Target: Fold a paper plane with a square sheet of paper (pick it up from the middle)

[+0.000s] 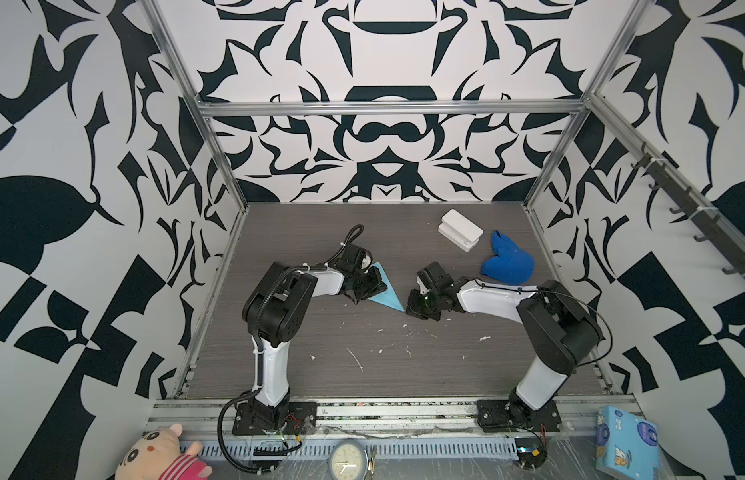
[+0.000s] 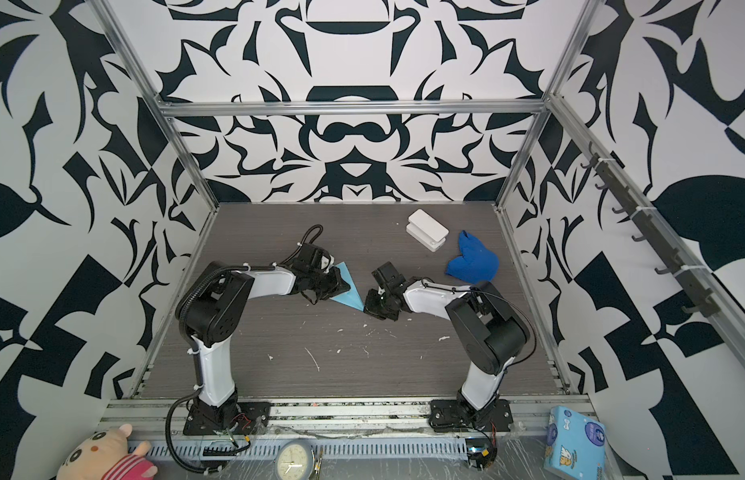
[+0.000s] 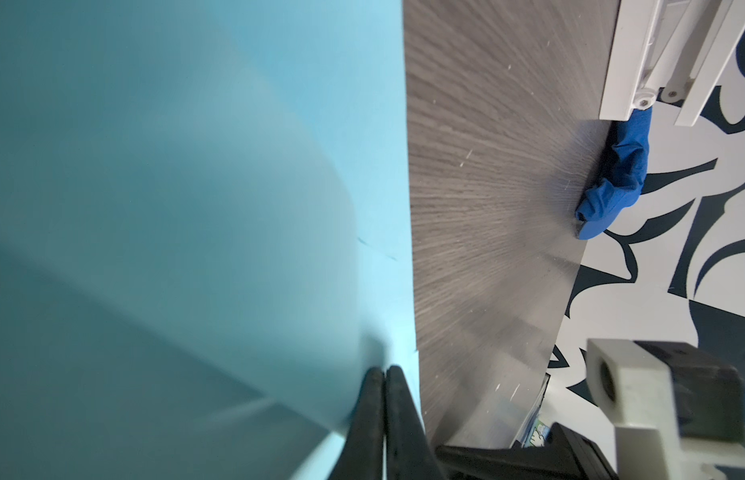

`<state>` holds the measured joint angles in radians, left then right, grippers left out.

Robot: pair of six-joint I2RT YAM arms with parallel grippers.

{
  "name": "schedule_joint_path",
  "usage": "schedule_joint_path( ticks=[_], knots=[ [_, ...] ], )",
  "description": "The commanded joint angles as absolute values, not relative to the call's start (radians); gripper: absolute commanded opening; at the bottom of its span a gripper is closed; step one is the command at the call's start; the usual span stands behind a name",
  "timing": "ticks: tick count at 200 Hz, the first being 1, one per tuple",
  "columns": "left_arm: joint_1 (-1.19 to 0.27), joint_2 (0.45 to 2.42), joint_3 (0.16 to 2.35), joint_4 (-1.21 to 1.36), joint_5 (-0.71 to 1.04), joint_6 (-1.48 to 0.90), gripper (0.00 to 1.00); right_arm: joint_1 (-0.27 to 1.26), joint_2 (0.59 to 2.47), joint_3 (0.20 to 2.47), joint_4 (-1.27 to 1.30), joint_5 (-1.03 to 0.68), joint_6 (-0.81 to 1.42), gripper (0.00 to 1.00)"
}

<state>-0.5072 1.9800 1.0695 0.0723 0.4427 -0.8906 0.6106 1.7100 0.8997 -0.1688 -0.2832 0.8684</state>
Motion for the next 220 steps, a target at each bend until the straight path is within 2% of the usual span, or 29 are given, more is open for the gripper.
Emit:
schedule_joint_path(
  ticks=[1,60,115,159,196,220],
  knots=[
    [-0.495,2.028,1.059,-0.038,0.354,-0.891,0.07,0.621,1.671,0.941,-0.122,-0.289,0.834,0.00],
    [-0.496,2.027,1.068,-0.039,0.363,-0.898,0.07,0.630,1.813,1.061,-0.117,-0.305,0.822,0.00],
    [-0.496,2.012,1.082,-0.032,0.396,-0.890,0.09,0.629,1.848,1.048,-0.156,-0.279,0.823,0.00],
    [-0.482,1.935,1.170,-0.120,0.479,-0.630,0.18,0.626,1.858,1.044,-0.221,-0.260,0.805,0.00],
    [-0.491,1.877,1.129,-0.138,0.526,-0.484,0.19,0.625,1.873,1.063,-0.250,-0.257,0.793,0.00],
    [-0.519,1.885,1.127,-0.155,0.512,-0.448,0.15,0.624,1.881,1.066,-0.255,-0.256,0.795,0.00]
  ],
)
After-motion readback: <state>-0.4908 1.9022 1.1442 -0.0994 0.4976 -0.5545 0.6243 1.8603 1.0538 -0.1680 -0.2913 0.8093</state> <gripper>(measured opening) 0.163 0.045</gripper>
